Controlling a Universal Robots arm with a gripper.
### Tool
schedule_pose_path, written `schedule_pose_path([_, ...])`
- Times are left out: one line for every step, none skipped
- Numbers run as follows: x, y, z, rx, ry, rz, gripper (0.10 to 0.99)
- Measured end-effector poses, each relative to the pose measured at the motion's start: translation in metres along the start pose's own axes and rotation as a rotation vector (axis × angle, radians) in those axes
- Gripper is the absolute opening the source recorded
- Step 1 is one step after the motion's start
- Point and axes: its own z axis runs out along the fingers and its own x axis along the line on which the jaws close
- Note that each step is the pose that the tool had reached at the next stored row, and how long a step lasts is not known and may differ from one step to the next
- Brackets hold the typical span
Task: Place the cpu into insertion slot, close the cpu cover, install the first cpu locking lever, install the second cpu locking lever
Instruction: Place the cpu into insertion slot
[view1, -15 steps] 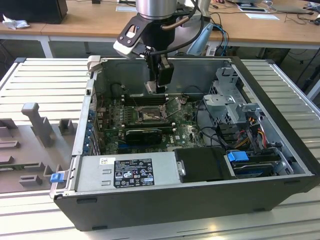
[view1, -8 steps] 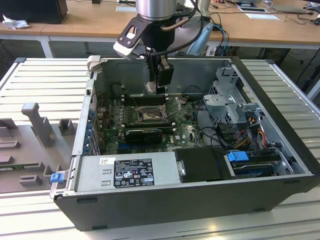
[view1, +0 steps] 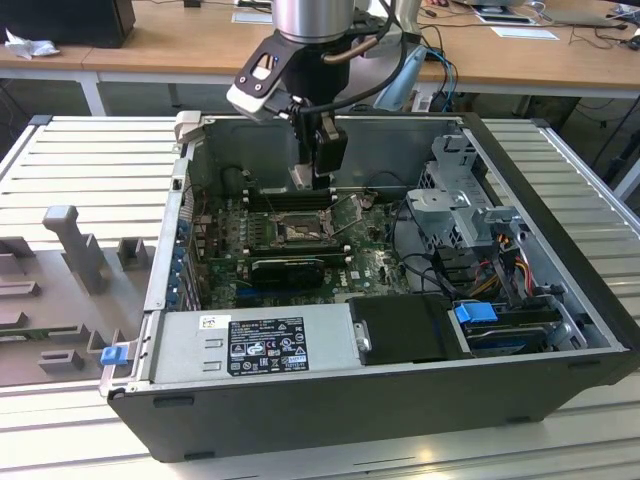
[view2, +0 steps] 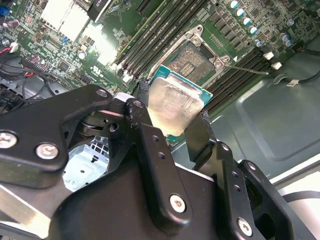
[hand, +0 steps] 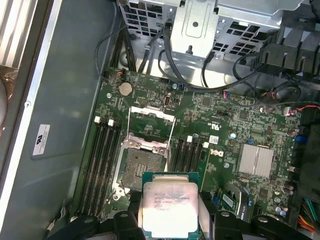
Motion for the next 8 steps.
schedule_pose_path([0.0000,0.0000,0.0001,0.000,0.0000,0.000,0.529])
schedule_pose_path([0.0000,0.0000,0.0004,0.000,-0.0001,0.001,0.529])
schedule_pose_path([0.0000,0.0000,0.0006,0.000,-0.0001,0.001,0.529])
schedule_pose_path([0.0000,0.0000,0.0008,0.000,-0.0001,0.001,0.529])
schedule_pose_path([0.0000,-0.0001,0.0010,0.000,0.0000,0.001,0.529])
schedule_pose_path([0.0000,-0.0001,0.0014,0.000,0.0001,0.001,0.529])
schedule_pose_path([-0.0001,-0.0001,0.0016,0.000,-0.0001,0.001,0.529])
schedule_pose_path([-0.0001,-0.0001,0.0018,0.000,-0.0001,0.001,0.529])
